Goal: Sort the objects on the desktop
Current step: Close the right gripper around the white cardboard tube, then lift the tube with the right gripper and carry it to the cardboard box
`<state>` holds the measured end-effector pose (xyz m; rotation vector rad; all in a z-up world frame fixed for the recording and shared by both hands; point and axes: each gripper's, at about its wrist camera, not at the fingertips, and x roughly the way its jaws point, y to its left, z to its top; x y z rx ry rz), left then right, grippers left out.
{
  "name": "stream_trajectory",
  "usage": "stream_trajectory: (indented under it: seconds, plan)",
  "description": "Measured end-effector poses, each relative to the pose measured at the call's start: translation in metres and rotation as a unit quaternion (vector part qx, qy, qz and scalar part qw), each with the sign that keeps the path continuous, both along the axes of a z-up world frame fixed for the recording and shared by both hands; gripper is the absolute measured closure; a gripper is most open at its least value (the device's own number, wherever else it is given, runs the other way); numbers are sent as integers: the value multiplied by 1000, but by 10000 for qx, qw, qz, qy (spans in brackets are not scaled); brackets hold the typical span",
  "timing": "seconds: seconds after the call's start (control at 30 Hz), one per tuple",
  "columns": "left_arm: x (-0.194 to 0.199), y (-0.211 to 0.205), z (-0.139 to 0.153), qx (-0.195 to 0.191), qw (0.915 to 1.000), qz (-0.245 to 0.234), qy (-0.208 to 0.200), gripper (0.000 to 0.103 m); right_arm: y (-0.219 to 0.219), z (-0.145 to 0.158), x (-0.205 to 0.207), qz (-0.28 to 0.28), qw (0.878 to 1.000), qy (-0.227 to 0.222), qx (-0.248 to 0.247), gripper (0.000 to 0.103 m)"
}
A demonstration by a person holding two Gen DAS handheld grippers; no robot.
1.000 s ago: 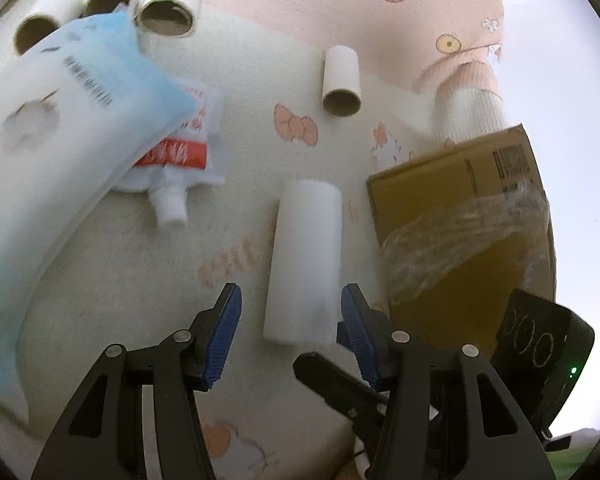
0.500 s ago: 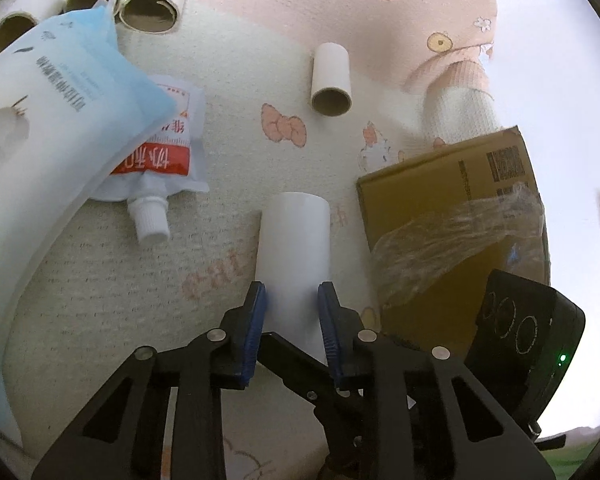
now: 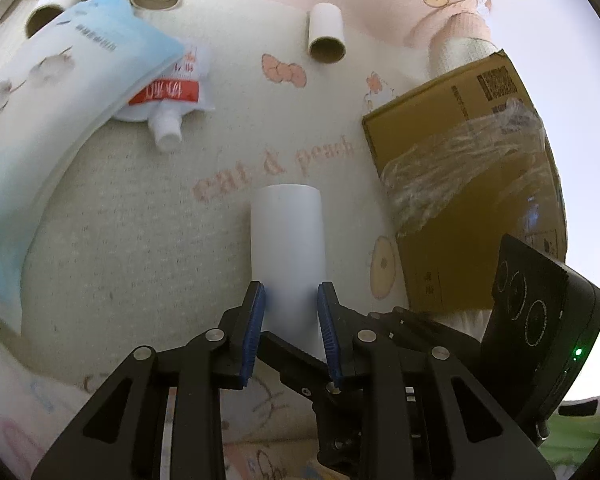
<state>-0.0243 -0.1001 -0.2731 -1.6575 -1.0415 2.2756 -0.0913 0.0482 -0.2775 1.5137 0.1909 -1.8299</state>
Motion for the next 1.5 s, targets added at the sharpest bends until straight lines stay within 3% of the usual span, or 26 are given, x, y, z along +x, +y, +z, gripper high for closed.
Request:
stream_trajectory:
  seconds: [0.2,0.33,0.43,0.73,0.9,1.13,1.5]
  plan:
    - [1,0,-3,44,10000,-25,-66,71,0,0,8,82,9999,-10,141,59]
    - [-8,-5,-13,248,9995,144,-104,58,3,-8,0,-150,9994,-297,123,59]
    - [-14,-3,-20,408,9991,85,-17,58,6,-12,-3,-280,9987,-417,33,58]
    - [-17,1,-16,382,9992,95,46,57,9,-14,-3,-234,9992,-285,-154,60]
    - [-11,7,15,17,9990,25,453,57,6,0,2,-132,9997,14,-199,62]
    - [-8,13,72,-216,9945,38,1022,57,8,51,11,21,9954,757,-580,62]
    - [2,43,164,-761,9779,-212,1938,57,40,138,23,-191,9800,1593,-1180,62]
